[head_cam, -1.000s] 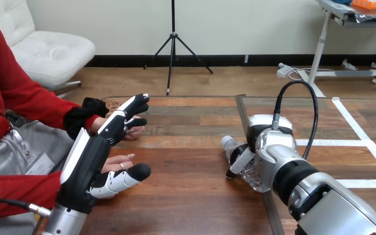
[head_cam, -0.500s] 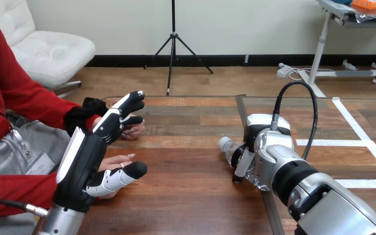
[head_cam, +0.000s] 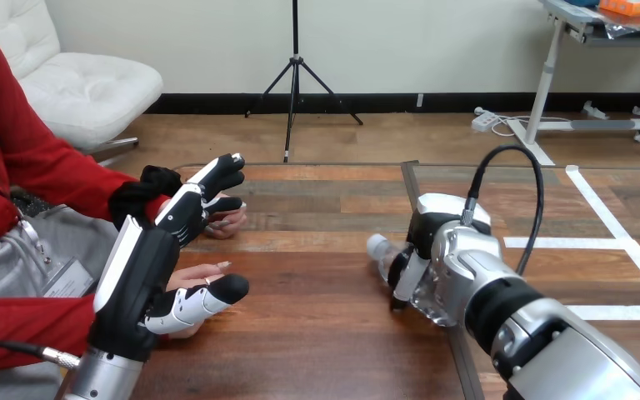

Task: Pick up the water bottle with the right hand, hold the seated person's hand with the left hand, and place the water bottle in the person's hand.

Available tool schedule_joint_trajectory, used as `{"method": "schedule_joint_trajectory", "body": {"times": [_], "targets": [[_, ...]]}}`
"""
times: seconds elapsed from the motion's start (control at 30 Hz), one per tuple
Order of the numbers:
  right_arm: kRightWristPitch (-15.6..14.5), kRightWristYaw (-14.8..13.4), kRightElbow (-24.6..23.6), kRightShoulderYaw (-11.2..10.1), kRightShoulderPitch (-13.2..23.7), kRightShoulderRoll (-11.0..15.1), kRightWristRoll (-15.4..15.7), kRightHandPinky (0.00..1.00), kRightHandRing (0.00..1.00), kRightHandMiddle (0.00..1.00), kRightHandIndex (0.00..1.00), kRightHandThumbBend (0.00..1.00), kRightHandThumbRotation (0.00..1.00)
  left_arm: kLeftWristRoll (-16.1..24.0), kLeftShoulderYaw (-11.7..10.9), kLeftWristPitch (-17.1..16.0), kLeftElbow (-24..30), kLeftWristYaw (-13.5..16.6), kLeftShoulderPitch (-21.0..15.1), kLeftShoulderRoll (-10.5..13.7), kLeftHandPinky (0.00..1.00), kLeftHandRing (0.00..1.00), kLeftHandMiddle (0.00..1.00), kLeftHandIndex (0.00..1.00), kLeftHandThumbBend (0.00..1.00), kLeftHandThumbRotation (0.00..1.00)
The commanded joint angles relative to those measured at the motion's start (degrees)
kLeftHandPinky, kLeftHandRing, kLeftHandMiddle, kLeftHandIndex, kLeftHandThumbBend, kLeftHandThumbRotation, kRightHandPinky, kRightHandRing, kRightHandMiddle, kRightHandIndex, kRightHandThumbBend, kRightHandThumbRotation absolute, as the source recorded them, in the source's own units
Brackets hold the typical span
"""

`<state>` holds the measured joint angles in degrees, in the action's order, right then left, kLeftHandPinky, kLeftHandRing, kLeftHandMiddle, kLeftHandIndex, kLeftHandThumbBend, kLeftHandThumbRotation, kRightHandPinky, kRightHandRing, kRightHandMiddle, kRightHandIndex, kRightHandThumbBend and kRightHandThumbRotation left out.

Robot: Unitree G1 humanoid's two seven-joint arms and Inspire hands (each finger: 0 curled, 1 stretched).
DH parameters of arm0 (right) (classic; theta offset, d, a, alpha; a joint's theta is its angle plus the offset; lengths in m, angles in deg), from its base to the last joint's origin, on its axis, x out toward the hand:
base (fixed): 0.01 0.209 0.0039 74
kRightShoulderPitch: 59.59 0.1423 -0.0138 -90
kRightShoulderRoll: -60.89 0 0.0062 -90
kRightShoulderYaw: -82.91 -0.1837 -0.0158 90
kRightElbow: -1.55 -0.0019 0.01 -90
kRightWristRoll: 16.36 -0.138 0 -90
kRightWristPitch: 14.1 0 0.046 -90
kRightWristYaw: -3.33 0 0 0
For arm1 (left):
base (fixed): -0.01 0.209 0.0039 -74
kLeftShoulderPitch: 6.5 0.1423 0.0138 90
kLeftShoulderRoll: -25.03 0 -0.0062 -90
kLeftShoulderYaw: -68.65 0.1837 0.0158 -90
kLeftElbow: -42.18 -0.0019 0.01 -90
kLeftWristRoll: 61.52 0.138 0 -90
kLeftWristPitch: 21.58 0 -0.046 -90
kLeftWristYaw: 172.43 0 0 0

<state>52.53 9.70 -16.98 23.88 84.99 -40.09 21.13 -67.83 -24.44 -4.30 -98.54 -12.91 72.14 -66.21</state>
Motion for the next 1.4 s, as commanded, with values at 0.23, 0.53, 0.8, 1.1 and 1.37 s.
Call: {"method": "schedule_joint_trajectory", "body": {"times": [0.23, 0.53, 0.8, 1.1, 1.37], "targets": [[1.54, -3.31, -5.89, -2.97, -0.17, 3.18, -2.17, 0.3, 0.4, 0.52, 0.74, 0.9, 0.0, -1.02, -0.32, -0.41, 1.56, 0.08, -4.33, -0.03, 0.78, 0.87, 0.9, 0.88, 1.0, 0.76], [2.17, -3.82, -8.51, -4.55, -0.81, 4.62, -2.9, 0.26, 0.34, 0.46, 0.69, 0.9, 0.0, -1.0, -0.45, -1.07, 0.82, 0.11, -4.86, -0.1, 0.78, 0.87, 0.9, 0.88, 1.0, 0.77], [3.56, -4.15, -11.55, -5.85, -2.17, 6.24, -3.87, 0.26, 0.33, 0.43, 0.53, 0.88, 0.0, -2.64, -0.09, -0.79, 1.11, -0.97, -4.75, -0.16, 0.78, 0.87, 0.9, 0.88, 1.0, 0.75], [6.1, -6.83, -18.45, -7.45, -6.22, 8.61, -4.04, 0.26, 0.33, 0.43, 0.49, 0.92, 0.0, -4.42, 0.01, -0.84, 0.78, -2.86, -4.88, 0.08, 0.79, 0.88, 0.9, 0.88, 1.0, 0.75], [4.03, -7.41, -26.27, -10.18, -10.05, 9.55, -4.9, 0.28, 0.34, 0.44, 0.51, 0.92, 0.0, -5.18, -0.35, -0.74, 0.92, -3.6, -4.85, 0.1, 0.79, 0.87, 0.9, 0.88, 1.0, 0.74]]}}
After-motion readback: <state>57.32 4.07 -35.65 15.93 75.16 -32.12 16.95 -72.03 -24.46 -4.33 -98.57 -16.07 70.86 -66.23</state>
